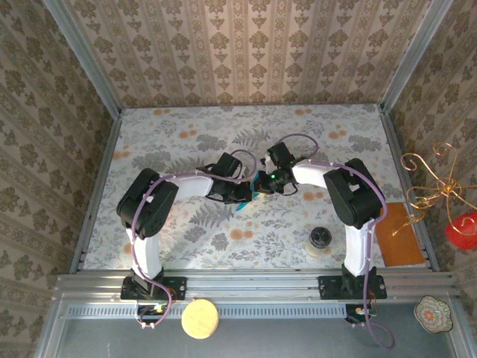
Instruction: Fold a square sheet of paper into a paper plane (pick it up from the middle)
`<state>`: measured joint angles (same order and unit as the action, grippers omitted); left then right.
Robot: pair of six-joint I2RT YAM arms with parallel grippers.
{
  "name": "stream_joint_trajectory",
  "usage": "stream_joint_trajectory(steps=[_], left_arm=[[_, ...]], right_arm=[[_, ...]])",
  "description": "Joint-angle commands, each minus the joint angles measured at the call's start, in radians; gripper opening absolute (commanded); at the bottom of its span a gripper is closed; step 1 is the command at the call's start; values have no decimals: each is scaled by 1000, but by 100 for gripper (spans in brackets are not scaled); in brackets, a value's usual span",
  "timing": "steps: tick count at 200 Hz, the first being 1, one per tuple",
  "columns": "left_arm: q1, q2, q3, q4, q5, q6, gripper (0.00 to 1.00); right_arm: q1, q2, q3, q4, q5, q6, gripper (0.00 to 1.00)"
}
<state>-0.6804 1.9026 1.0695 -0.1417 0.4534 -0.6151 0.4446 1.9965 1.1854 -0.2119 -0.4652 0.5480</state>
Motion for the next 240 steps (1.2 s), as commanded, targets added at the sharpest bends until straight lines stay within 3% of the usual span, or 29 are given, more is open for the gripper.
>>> stream_joint_trajectory(steps=[1, 74, 188, 240], left_arm=[[5, -31, -57, -94, 6, 36, 2], [30, -130, -134, -177, 29, 121, 1], [76, -176, -230, -245, -34, 159, 0], [78, -330, -283, -178, -1, 138, 0]], right_arm=[[-10, 73, -17, -133, 113, -26, 8], [-12, 86, -9, -149, 126, -29, 7], [-12, 87, -10, -150, 134, -25, 7], [-12, 84, -12, -150, 133, -28, 7]])
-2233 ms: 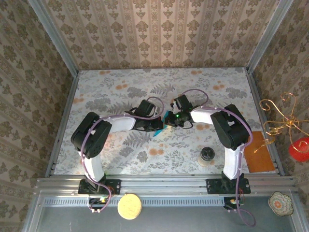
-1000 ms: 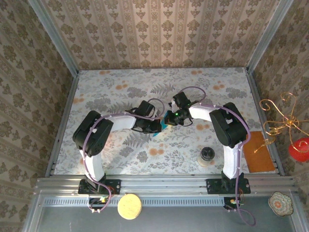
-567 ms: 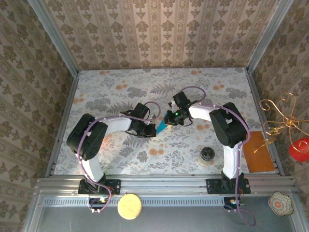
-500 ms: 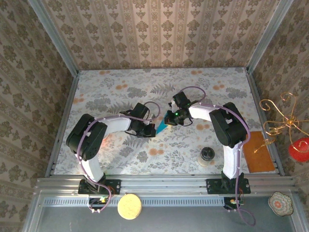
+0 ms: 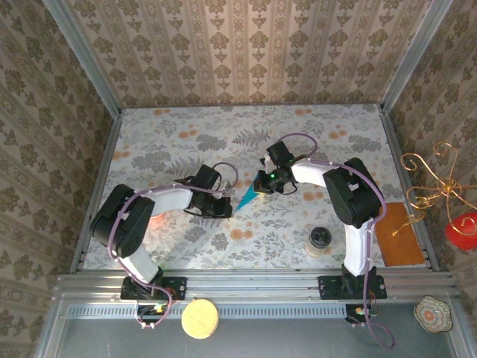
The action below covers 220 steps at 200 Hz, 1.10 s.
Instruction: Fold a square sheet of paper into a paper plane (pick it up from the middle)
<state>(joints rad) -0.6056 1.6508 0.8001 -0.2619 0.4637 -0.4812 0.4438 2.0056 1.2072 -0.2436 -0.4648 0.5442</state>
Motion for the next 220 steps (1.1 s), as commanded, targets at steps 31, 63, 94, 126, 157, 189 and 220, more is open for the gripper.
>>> stream_joint_trajectory(steps=[31, 63, 94, 126, 157, 189, 220], left_arm=[[-18, -80, 66, -8, -1, 1, 1], [-60, 69, 195, 10, 10, 5, 1], [-79, 183, 268, 35, 12, 1, 0], [-62, 229, 288, 88, 14, -1, 0], [-52, 251, 284, 136, 47, -10, 0], [-52, 271, 289, 141, 58, -5, 0], [-45, 299, 300, 116, 51, -6, 0]], right_arm=[[-11, 83, -36, -112, 132, -20, 7], [-11, 86, -41, -103, 126, -12, 7], [-11, 80, -38, -109, 126, -16, 7], [-11, 83, -34, -109, 124, -18, 7], [-10, 89, -32, -108, 123, -18, 7], [-11, 94, -34, -109, 124, -18, 7], [-11, 99, -29, -110, 125, -16, 7]])
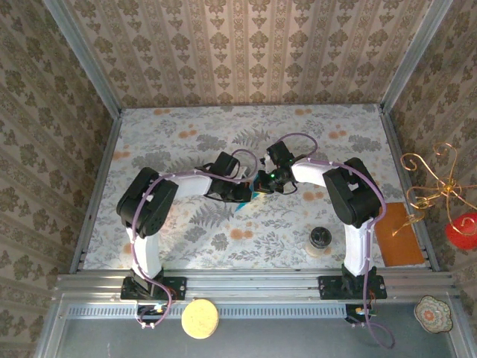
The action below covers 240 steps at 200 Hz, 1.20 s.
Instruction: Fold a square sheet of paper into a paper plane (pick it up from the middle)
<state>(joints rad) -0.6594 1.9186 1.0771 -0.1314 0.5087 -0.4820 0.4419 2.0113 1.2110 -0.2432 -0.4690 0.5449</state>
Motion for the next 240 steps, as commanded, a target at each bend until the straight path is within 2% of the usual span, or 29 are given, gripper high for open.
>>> stream_joint_trajectory(steps=[1, 34, 78, 134, 170, 188, 198, 240], left_arm=[[10, 31, 22, -16, 7, -5, 0], [27, 10, -40, -29, 10, -16, 0], [43, -59, -219, -44, 32, -21, 0], [53, -239, -379, -96, 3, -28, 0], [66, -359, -396, -133, -27, -38, 0], [66, -431, -367, -155, -57, -68, 3], [66, -470, -346, -167, -66, -78, 7], [74, -589, -270, -247, -194, -94, 25]], right_arm=[[-9, 94, -33, -111, 130, -18, 7], [-10, 102, -28, -123, 138, -22, 7], [-12, 132, -7, -148, 142, -41, 6], [-19, 138, 6, -168, 156, -61, 5], [-12, 84, 10, -154, 83, -79, 6], [-5, 21, 10, -109, -82, -88, 12], [0, -18, 27, -128, -130, -102, 15], [-3, -205, 47, -209, -28, -61, 40]])
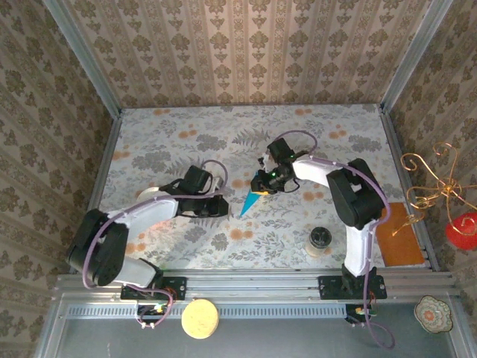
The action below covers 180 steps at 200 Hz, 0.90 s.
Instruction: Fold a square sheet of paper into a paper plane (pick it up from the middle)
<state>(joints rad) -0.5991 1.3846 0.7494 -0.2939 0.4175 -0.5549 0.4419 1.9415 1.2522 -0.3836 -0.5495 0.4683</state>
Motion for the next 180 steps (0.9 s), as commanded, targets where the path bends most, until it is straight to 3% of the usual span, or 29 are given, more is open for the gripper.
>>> stream_joint_trajectory(steps=[1, 58, 111, 180], left_arm=[[15, -58, 59, -85, -106, -21, 25], [111, -163, 64, -106, -133, 16, 56], [138, -228, 15, -121, -159, 128, 85], [174, -294, -42, -126, -195, 165, 97]], right_arm=[[-2, -140, 5, -69, 56, 18, 41], [26, -267, -46, -196, 457, 154, 60], [127, -223, -5, -258, 761, 315, 70], [238, -30, 159, -296, 807, 401, 73]])
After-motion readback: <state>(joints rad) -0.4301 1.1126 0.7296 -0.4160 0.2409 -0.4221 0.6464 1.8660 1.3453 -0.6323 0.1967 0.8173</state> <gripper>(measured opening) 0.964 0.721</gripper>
